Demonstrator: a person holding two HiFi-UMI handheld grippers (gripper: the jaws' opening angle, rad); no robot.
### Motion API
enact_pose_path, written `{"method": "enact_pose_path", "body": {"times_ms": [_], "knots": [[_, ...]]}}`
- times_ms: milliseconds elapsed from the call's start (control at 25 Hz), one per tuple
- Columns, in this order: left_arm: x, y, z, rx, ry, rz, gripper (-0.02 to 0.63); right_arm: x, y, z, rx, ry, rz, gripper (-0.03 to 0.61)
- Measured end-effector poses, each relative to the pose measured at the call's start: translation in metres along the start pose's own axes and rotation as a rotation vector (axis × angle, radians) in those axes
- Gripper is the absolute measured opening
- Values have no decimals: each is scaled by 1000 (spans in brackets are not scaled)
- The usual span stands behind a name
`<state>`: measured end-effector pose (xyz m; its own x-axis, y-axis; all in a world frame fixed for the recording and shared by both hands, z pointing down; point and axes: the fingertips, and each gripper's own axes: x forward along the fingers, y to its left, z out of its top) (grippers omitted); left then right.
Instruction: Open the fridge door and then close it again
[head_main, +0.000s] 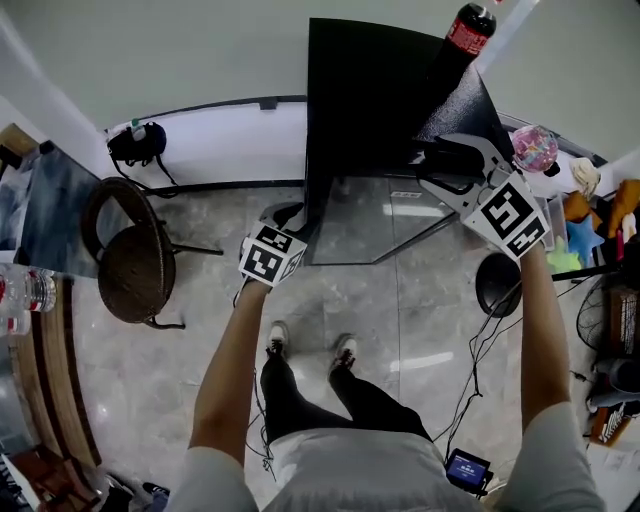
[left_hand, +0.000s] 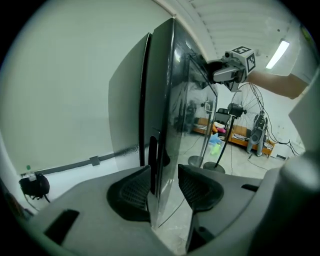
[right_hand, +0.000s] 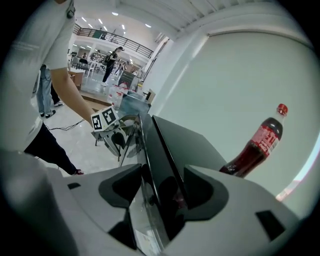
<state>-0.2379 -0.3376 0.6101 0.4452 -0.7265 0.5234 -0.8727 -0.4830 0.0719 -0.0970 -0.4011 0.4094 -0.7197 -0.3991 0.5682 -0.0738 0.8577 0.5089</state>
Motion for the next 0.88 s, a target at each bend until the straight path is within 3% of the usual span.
{"method": "enact_pose_path", "body": {"times_ms": [360, 880], "knots": [[5, 0, 1, -61, -37, 35, 121, 3, 12, -2, -97, 15, 36, 213], [4, -2, 3, -176, -104, 42, 118, 0, 11, -3, -111, -8, 86, 204]]}}
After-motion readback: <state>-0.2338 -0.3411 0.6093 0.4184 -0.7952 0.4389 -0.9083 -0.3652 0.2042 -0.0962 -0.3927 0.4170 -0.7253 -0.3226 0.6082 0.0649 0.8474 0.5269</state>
